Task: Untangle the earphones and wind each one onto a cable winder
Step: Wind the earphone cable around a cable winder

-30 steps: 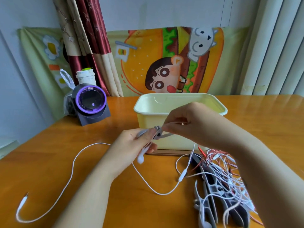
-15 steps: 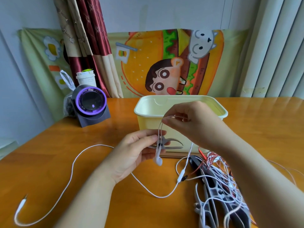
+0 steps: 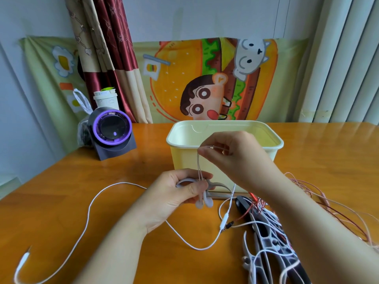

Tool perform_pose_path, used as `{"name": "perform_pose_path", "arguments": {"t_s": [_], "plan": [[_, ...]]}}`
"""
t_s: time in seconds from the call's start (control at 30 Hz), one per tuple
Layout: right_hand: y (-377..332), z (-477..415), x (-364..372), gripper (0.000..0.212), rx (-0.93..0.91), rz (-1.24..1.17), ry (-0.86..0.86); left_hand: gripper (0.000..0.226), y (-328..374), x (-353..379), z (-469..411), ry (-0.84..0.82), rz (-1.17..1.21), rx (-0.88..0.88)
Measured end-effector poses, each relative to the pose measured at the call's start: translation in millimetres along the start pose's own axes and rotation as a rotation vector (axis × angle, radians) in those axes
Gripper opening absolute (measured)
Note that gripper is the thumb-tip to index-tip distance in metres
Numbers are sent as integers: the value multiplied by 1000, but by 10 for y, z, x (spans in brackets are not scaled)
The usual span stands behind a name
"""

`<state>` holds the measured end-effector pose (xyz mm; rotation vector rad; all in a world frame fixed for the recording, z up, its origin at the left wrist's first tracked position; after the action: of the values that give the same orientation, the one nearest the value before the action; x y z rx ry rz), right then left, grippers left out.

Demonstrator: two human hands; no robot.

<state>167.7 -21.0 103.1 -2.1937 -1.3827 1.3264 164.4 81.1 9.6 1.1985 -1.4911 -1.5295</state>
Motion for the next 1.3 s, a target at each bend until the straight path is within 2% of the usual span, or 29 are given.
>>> {"name": "perform_pose_path", "arguments": {"t_s": [0.33, 0.43, 0.53, 0.6, 0.67, 0.77, 0.9, 1.07, 1.3], "plan": [[53, 9, -41, 11, 6, -37, 112, 28, -21, 33, -4, -20, -2, -2], [173, 7, -25, 11, 57, -38, 135, 21, -66, 23, -13, -11, 115, -33], [262, 1, 6, 14, 97, -20, 116, 22, -104, -74, -32, 103, 296, -66], [247, 7, 8, 24, 94, -17, 120, 25, -130, -201, -31, 221, 405, -78], [119, 26, -65, 29, 27, 1, 193, 25, -143, -327, -20, 316, 508, -64], [-108, 81, -60, 21, -80, -17, 224, 13, -178, -438, 13, 406, 615, -64], [-138, 155, 331, 11, -72, -61, 60, 13, -207, -466, 25, 457, 575, -72], [-28, 193, 402, 2, -61, -184, 148, 15, -164, -454, 24, 460, 508, -23], [39, 222, 467, 10, 18, -323, 142, 19, -102, -444, 30, 481, 524, 35]]}}
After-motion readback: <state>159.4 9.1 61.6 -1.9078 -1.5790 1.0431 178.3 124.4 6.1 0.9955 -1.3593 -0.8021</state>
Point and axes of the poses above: each hand's wrist, its own z-axis away from the middle knuckle, its own x-axis out of the palm, y = z × x, the point moved 10 cm from there along -z, towards the middle knuckle, and after that the axes turned 6 degrees about -z, right-handed, at the moved point
